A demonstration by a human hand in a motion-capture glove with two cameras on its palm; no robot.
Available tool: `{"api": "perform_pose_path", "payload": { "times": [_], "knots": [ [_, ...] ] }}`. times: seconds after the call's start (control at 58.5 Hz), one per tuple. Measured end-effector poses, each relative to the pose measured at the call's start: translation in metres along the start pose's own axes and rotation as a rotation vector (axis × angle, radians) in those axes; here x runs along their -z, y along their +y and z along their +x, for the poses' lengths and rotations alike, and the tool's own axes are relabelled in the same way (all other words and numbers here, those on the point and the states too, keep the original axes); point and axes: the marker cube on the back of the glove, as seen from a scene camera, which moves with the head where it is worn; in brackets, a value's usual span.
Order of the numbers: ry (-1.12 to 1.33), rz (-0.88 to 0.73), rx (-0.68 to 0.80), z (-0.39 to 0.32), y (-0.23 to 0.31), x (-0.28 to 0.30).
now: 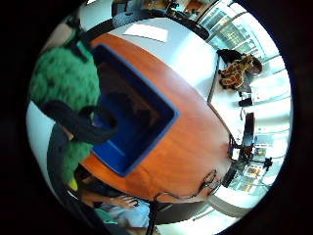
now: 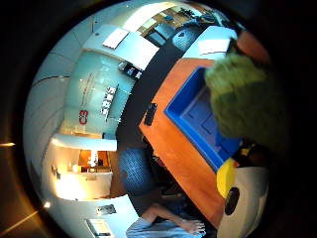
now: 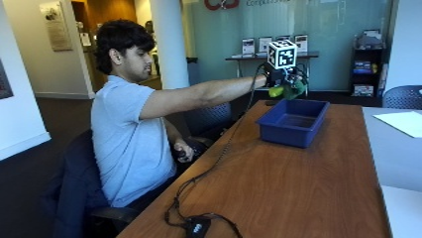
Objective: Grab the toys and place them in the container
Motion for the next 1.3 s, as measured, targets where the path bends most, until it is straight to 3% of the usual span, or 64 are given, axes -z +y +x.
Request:
{"api": "perform_pose_path", "payload": {
  "times": [0.137,0.684,0.889,1.078,1.3],
  "knots": [
    [0.005,-0.164,-0.038,0.012,0.006,-0.002],
    [0.115,-0.054,-0.066,0.046,0.038,0.03],
    [0.127,-0.086,-0.038,0.062,0.066,0.038],
    [0.105,-0.083,-0.009,0.117,0.116,0.037],
    [-0.001,-0.106,-0.082,0.184,0.152,0.04]
  ]
}}
